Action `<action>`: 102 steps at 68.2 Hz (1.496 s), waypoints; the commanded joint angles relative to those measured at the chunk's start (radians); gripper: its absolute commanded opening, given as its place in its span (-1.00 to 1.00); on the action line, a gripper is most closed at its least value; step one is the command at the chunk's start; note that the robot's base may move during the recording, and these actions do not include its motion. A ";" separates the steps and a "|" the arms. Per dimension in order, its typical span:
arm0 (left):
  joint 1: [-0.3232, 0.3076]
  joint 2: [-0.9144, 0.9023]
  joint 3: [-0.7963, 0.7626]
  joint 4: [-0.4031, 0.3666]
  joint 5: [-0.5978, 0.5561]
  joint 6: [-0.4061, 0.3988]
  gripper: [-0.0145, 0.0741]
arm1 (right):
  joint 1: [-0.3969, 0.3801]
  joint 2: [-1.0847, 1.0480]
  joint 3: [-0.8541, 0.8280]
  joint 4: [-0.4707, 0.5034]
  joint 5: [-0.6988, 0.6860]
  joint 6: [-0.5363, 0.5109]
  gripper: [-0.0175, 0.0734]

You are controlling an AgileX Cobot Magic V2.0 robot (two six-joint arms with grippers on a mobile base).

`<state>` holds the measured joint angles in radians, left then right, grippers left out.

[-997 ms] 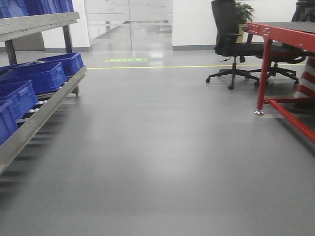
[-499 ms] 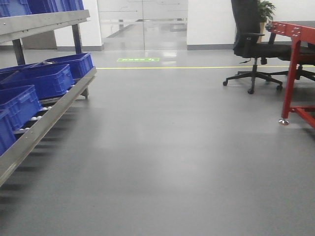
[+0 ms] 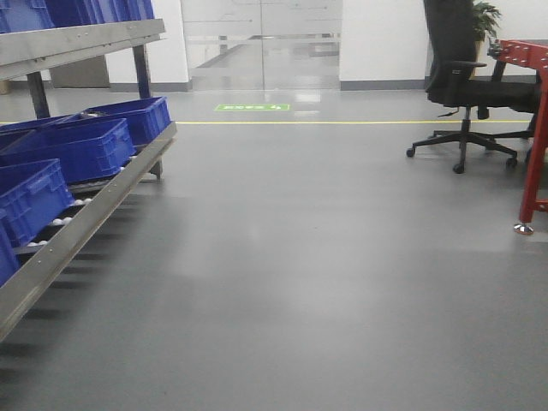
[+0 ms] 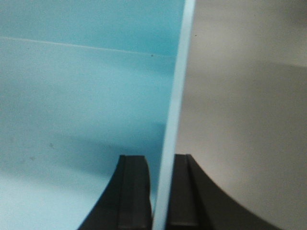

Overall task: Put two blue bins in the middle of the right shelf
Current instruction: 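Drive the base across the floor carrying the bin to another shelf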

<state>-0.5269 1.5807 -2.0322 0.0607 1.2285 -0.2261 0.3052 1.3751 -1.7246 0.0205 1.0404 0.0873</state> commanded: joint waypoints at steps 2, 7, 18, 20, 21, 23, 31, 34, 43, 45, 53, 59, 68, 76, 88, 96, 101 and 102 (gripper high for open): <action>0.003 -0.023 -0.016 0.039 -0.022 0.013 -0.92 | -0.007 0.005 -0.010 -0.051 -0.041 -0.017 -0.95; 0.003 -0.023 -0.016 0.039 -0.024 0.013 -0.92 | -0.007 0.017 -0.010 -0.051 -0.054 -0.017 -0.95; 0.003 -0.023 -0.016 0.039 -0.024 0.013 -0.92 | -0.007 0.032 -0.010 -0.051 -0.073 -0.017 -0.95; 0.003 -0.023 -0.016 0.039 -0.024 0.013 -0.92 | -0.007 0.034 -0.010 -0.051 -0.075 -0.017 -0.95; 0.003 -0.023 -0.016 0.039 -0.024 0.013 -0.92 | -0.007 0.036 -0.010 -0.051 -0.075 -0.017 -0.95; 0.003 -0.023 -0.016 0.039 -0.024 0.013 -0.92 | -0.007 0.036 -0.010 -0.051 -0.080 -0.017 -0.95; 0.003 -0.023 -0.016 0.039 -0.024 0.013 -0.92 | -0.007 0.040 -0.010 -0.051 -0.084 -0.017 -0.95; 0.003 -0.023 -0.016 0.039 -0.024 0.013 -0.92 | -0.007 0.040 -0.010 -0.051 -0.084 -0.017 -0.95; 0.003 -0.023 -0.016 0.039 -0.024 0.013 -0.92 | -0.007 0.040 -0.010 -0.051 -0.084 -0.017 -0.95; 0.003 -0.023 -0.016 0.039 -0.024 0.013 -0.92 | -0.007 0.040 -0.010 -0.051 -0.084 -0.017 -0.95; 0.003 -0.023 -0.016 0.039 -0.024 0.013 -0.92 | -0.007 0.040 -0.010 -0.051 -0.084 -0.017 -0.95; 0.003 -0.023 -0.016 0.039 -0.024 0.013 -0.92 | -0.007 0.040 -0.010 -0.051 -0.084 -0.017 -0.95; 0.003 -0.023 -0.016 0.039 -0.024 0.013 -0.92 | -0.007 0.040 -0.010 -0.051 -0.084 -0.017 -0.95; 0.003 -0.023 -0.016 0.039 -0.024 0.013 -0.92 | -0.007 0.040 -0.010 -0.051 -0.084 -0.017 -0.95; 0.003 -0.023 -0.016 0.039 -0.024 0.013 -0.92 | -0.007 0.040 -0.010 -0.051 -0.084 -0.017 -0.95; 0.003 -0.023 -0.016 0.039 -0.024 0.013 -0.92 | -0.007 0.040 -0.010 -0.051 -0.084 -0.017 -0.95; 0.003 -0.023 -0.016 0.039 -0.024 0.013 -0.92 | -0.007 0.040 -0.010 -0.051 -0.084 -0.017 -0.95; 0.003 -0.023 -0.016 0.039 -0.024 0.013 -0.92 | -0.007 0.040 -0.010 -0.051 -0.084 -0.017 -0.95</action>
<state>-0.5269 1.5807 -2.0322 0.0884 1.2262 -0.2279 0.3052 1.4196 -1.7246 0.0266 0.9920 0.0873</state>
